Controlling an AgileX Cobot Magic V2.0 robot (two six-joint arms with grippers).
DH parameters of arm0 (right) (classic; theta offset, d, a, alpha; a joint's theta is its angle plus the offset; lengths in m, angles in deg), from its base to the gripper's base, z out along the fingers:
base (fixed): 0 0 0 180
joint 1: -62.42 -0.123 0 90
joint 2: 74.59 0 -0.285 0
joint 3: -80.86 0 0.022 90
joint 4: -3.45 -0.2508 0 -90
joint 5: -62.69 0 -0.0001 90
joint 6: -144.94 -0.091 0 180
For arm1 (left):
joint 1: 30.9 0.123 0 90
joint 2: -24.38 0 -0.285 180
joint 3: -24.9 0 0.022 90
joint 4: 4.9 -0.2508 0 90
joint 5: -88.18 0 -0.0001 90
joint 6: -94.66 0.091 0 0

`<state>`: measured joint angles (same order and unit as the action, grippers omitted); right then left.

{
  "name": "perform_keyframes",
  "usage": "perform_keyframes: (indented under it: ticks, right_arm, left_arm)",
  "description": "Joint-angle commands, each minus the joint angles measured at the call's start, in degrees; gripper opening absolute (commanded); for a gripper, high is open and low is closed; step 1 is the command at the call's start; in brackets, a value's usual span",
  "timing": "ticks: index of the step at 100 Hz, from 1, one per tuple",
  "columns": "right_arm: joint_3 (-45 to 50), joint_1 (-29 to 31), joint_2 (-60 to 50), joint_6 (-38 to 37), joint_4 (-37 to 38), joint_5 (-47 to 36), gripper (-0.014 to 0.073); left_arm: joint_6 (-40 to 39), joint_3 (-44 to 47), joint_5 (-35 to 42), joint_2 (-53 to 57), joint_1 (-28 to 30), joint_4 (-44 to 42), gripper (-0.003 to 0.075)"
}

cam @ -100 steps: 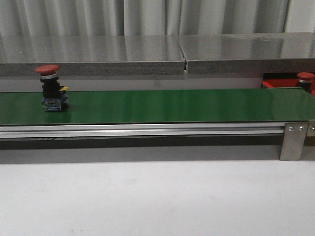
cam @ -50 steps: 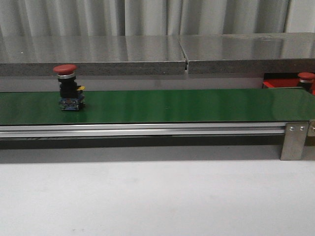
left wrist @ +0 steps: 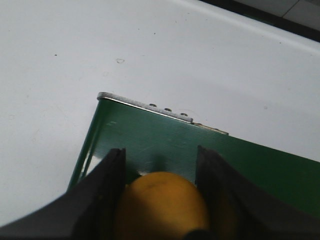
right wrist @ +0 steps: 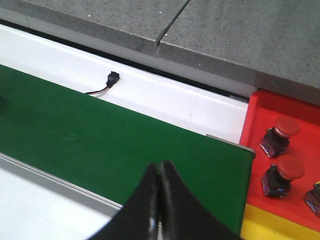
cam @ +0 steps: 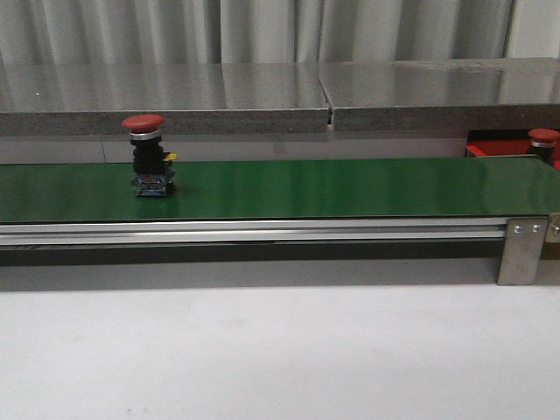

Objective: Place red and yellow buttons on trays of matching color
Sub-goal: 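Lower the left gripper onto the yellow button and close it, then carry the yellow button onto the green belt and open the left gripper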

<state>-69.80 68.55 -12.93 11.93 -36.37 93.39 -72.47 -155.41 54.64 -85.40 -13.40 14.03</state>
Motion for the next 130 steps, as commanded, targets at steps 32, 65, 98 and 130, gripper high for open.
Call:
perform_keyframes:
  ticks: [32, 65, 98, 130]
  right_arm:
    - [-2.1, -0.1, -0.9, 0.5, -1.3, -2.7, -0.0068]
    - [-2.1, -0.1, -0.9, 0.5, -1.3, -2.7, -0.0068]
    - [-2.1, -0.1, -0.9, 0.5, -1.3, -2.7, -0.0068]
    - [-2.1, -0.1, -0.9, 0.5, -1.3, -2.7, -0.0068]
  left_arm:
    - [-0.1, 4.6, 9.3, 3.1, -0.5, 0.5, 0.002]
    - [-0.1, 4.6, 8.7, 3.1, -0.6, 4.1, 0.0686]
    - [1.7, 2.7, 8.8, 4.2, -5.2, 4.1, 0.065]
    - [3.1, 2.7, 7.9, 13.5, -8.6, 2.6, 0.065]
